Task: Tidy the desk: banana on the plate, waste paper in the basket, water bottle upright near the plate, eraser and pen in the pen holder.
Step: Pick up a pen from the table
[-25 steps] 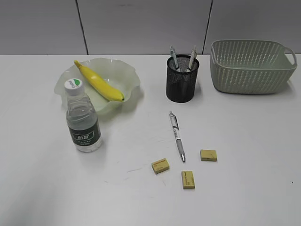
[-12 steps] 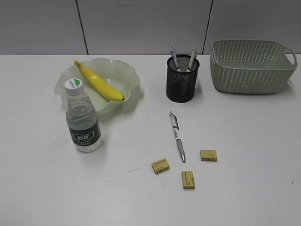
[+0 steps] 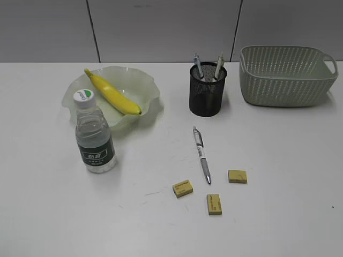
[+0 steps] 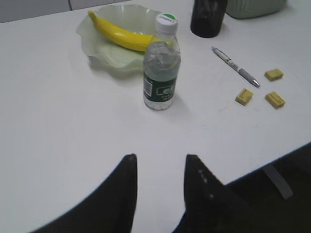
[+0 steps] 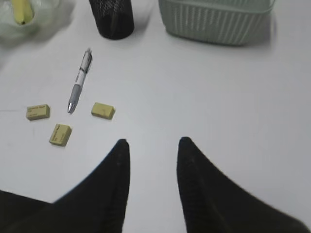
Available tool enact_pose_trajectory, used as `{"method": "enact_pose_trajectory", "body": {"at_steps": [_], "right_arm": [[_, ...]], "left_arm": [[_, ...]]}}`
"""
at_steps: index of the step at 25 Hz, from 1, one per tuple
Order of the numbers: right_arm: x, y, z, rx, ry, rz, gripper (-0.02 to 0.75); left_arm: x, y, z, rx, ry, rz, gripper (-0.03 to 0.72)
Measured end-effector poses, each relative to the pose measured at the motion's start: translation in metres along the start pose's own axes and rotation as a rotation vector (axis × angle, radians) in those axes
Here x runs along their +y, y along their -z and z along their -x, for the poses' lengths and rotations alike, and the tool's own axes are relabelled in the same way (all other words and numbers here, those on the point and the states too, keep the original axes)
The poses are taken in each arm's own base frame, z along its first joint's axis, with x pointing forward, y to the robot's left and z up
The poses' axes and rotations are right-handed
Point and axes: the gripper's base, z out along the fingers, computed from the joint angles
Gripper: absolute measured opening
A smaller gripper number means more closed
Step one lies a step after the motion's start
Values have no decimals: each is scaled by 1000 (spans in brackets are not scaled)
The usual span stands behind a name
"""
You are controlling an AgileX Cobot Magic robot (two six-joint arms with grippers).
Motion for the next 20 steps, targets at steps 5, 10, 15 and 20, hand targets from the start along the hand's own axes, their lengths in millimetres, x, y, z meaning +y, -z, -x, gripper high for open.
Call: {"method": "enact_pose_trajectory", "body": {"at_steps": [5,10,15,20], "right_arm": [[21,-102,42,275,-15,32,276],[52,-210,80,431,95,80,328],[80,-309,78,613,45,111,543],[92,-374,54,792,8,118,551]], "left_arm": [[2,11,-6,-83,80,186,246],[0,12,-7,-96,145,323,244],[-1,13,-7,-99,162,358,241],[-1,13,-7,-99,162,359,239]]}}
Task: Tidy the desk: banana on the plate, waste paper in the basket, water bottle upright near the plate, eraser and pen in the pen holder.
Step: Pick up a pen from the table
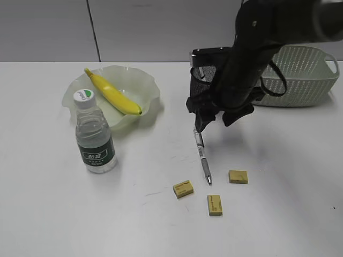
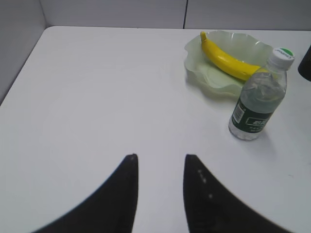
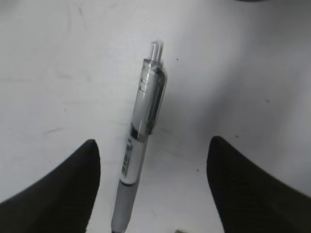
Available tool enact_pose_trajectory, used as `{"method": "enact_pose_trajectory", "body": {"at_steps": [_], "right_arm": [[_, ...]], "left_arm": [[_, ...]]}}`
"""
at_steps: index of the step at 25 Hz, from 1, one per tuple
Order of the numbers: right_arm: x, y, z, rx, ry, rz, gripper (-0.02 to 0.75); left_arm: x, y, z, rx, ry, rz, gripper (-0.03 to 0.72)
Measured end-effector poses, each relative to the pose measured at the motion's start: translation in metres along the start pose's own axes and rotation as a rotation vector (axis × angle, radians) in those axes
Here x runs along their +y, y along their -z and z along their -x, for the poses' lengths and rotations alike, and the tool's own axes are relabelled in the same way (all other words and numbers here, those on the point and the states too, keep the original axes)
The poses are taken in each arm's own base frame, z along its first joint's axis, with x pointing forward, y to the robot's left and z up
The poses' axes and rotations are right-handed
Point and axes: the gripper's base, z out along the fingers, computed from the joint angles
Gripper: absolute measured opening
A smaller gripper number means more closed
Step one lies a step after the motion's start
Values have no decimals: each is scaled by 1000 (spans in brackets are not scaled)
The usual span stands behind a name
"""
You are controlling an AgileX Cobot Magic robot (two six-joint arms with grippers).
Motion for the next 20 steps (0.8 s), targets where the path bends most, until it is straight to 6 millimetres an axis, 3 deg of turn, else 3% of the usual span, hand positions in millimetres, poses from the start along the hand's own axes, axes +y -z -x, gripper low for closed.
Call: {"method": "enact_pose_trajectory", "body": {"at_steps": [3,7,10,13,14,18,20], "right_arm": [[0,-33,7,72,-10,1,535],[2,-60,10,126,-7,0,514],[4,-64,12,134,-3,1,417],[8,-65,12,133,4,2,169],[9,-66,12,135,5,4,134],[10,-63,12,130,7,6,139],[12,-47,15,84,12,11,139]], "left_arm": [[0,0,0,0,0,0,239],[0,0,0,0,0,0,239],[0,0,0,0,0,0,239],[0,0,0,0,0,0,239],[0,0,0,0,0,0,239],[0,0,0,0,0,0,239],[0,0,0,0,0,0,239]]}}
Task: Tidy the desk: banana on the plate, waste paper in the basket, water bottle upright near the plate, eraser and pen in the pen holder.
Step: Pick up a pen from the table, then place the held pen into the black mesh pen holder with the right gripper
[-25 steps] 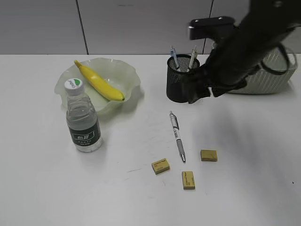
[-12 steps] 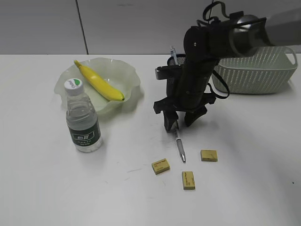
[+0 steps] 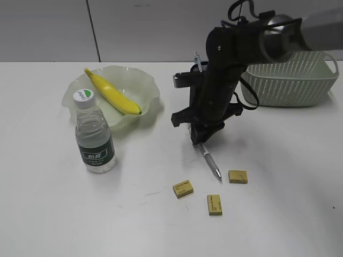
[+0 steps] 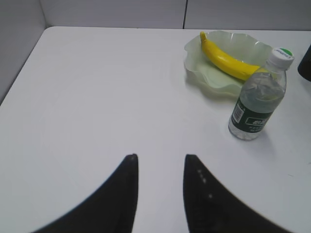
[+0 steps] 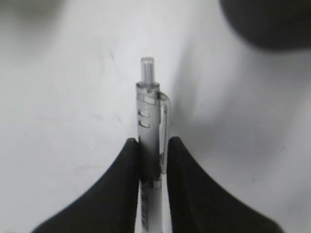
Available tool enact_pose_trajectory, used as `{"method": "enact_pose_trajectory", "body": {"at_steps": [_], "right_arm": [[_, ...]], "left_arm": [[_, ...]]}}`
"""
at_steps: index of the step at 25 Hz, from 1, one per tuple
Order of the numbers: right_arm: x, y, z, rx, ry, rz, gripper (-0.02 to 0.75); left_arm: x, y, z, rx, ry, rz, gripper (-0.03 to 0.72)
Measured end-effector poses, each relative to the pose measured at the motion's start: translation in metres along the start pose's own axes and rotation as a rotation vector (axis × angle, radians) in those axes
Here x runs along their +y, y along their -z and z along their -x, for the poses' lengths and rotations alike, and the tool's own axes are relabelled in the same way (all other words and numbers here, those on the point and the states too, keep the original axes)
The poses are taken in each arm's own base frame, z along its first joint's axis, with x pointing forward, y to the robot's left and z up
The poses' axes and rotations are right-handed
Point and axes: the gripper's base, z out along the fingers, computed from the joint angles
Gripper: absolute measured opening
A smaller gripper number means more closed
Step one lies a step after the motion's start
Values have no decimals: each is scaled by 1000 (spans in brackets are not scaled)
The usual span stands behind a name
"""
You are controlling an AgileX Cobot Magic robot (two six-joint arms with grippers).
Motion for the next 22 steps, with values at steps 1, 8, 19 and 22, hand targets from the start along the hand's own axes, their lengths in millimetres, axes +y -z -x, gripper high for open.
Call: {"method": "enact_pose_trajectory", "body": {"at_steps": [1,8,19,22], "right_arm": [[1,13,2,-62,4,5,139],[-1,160,-12,-1098,128,27,139],[-56,61,-5,-1364,24,-60,142],[-58,44,-5,-1334,30,-63,221]], "left_arm": [[0,0,0,0,0,0,239],[0,0,0,0,0,0,239],[0,0,0,0,0,0,239],[0,0,0,0,0,0,238]]}}
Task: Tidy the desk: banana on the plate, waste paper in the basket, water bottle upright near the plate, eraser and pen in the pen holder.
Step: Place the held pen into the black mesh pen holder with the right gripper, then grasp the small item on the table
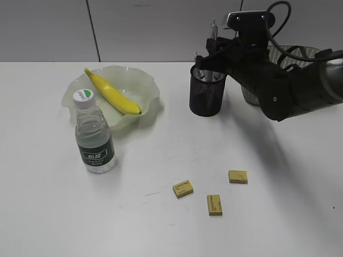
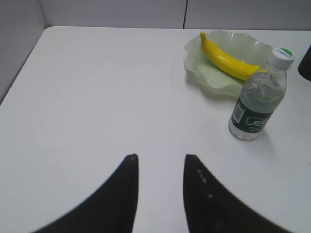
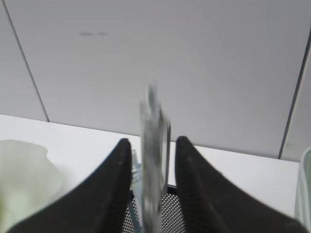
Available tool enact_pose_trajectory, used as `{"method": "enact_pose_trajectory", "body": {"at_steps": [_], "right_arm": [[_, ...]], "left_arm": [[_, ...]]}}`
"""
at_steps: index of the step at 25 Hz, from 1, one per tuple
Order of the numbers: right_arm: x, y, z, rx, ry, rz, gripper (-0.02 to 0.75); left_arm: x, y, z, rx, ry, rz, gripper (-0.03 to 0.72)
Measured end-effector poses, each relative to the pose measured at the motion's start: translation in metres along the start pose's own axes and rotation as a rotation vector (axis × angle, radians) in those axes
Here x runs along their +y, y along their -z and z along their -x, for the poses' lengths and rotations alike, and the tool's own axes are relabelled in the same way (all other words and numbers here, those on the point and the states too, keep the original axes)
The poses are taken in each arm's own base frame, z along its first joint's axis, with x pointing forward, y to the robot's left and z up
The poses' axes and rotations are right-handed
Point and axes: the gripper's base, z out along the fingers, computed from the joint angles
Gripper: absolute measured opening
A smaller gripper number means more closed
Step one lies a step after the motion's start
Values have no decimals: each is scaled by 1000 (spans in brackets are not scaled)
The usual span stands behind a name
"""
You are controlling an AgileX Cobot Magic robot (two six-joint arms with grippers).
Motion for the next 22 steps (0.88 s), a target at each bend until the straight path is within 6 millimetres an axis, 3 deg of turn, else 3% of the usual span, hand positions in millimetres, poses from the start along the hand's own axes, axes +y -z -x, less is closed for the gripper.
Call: {"method": "enact_pose_trajectory", "body": {"at_steps": [3,5,10,12,15,20,22], "right_arm": [[0,1,4,-3,-1,1,395],[2,4,18,8,-4,3,475],[8,39,84,207,40,23,491],[11,66,113,308,106,45,459],[11,116,133,527,187,79,407],[5,219,127,936,159,72,371],[2,262,123,981,123,55,369]], "left_arm": [[0,0,0,0,0,0,238],[0,0,0,0,0,0,238],[0,0,0,0,0,0,238],[0,0,0,0,0,0,238],[0,0,0,0,0,0,238],[-1,-3,2,19,-3,3,238],[-2,-8,4,49,-25,6,238]]}}
